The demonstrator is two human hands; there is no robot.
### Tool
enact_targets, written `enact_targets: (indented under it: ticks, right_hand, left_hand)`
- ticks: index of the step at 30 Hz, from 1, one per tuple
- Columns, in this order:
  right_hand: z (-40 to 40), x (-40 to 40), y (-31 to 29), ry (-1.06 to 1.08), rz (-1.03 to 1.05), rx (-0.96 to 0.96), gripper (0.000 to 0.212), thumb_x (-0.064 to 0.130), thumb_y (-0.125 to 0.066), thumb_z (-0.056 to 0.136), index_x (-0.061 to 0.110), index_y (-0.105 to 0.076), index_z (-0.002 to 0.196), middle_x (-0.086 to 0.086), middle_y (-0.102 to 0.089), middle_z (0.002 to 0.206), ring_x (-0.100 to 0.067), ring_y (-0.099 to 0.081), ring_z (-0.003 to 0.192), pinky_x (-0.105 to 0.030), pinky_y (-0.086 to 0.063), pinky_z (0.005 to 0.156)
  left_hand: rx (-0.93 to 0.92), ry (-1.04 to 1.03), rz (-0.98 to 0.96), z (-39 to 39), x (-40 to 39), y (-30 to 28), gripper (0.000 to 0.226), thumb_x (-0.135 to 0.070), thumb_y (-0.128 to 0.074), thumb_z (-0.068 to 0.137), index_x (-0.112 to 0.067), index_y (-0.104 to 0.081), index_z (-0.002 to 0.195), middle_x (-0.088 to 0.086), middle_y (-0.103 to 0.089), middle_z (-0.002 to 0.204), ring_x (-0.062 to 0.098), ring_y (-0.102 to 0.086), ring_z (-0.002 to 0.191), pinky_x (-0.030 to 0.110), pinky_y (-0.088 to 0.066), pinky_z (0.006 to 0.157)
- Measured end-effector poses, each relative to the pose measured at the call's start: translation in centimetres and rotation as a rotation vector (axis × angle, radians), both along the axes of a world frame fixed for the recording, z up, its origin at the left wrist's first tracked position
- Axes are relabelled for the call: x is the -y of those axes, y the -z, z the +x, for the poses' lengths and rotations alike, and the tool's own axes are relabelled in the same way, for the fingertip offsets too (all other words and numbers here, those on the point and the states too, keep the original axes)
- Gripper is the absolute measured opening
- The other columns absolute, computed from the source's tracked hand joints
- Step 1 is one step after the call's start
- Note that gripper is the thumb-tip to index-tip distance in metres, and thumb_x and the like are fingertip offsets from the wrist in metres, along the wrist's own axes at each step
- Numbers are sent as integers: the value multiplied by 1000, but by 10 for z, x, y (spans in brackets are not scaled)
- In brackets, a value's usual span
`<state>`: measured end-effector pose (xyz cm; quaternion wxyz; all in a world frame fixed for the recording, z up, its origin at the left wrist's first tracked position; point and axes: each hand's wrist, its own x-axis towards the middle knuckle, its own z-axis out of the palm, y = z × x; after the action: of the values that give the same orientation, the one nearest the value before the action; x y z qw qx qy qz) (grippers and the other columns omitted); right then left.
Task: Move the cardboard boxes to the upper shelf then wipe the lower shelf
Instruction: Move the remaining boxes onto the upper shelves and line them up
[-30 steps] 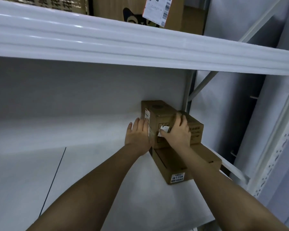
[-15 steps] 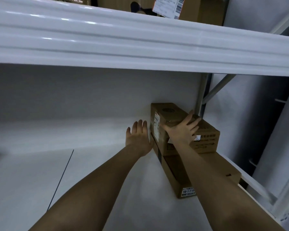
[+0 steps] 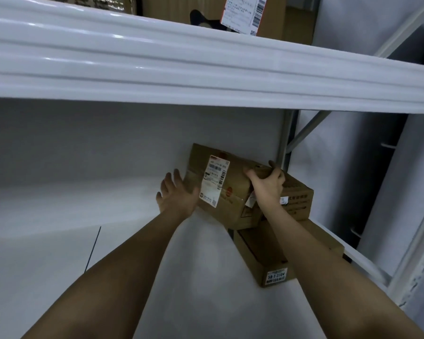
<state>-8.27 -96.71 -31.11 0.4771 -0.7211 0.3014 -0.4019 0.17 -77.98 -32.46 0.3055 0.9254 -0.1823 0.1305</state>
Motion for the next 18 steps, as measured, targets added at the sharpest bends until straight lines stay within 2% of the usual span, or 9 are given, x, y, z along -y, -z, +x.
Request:
enact_targets:
  ticks: [5,8,10,12,14,16,18]
  right_hand:
    - [-15,-16,-5,-168,5,97,78,58,-64,74,34,-33,141,-3,-27,151,-30,-33,135,-51,-30,111]
    - [-25,-26,-8,-281,72,134,84,66,-59,68,34,-33,141,-7,-38,144,-28,-44,128,-49,-36,109]
    - [-32,-32,-9,-337,91,140,84,67,-56,69,31,-32,141,-8,-48,135,-26,-51,121,-44,-43,102]
    - [-40,-39,-9,-370,84,144,79,65,-52,71,28,-34,139,-1,-55,120,-21,-56,111,-30,-47,85]
    - [-48,-45,-8,-395,53,149,70,62,-49,76,24,-38,134,3,-56,112,-16,-57,105,-24,-45,77]
    - [-58,-49,-8,-416,49,147,58,54,-48,88,18,-41,132,-3,-56,113,-21,-57,107,-30,-46,83]
    - [-69,-52,-10,-446,98,160,48,47,-43,96,15,-40,133,-11,-54,122,-27,-56,113,-39,-48,94]
  left_hand:
    - [-117,-92,-231,10,-22,-10,73,-58,-30,95,-21,-3,152,12,-9,158,34,-15,143,50,-20,112]
    - [-175,-89,-319,17,-38,-10,74,-63,-28,93,-23,-6,151,13,-14,157,36,-20,142,52,-21,111]
    - [-242,-54,-403,19,-50,-8,75,-65,-26,92,-25,-5,152,14,-17,156,37,-23,140,54,-22,112]
    - [-328,15,-531,20,-62,-7,76,-69,-23,90,-26,-7,151,13,-24,154,37,-30,137,54,-26,112]
    - [-409,133,-650,19,-75,-9,78,-72,-22,88,-25,-16,150,11,-38,148,34,-42,131,51,-32,109]
    - [-486,309,-737,14,-87,-12,76,-73,-25,86,-23,-37,142,8,-57,133,30,-57,118,46,-44,102]
    - [-543,486,-729,3,-99,-16,67,-73,-32,85,-25,-56,125,2,-70,111,24,-67,102,30,-57,79]
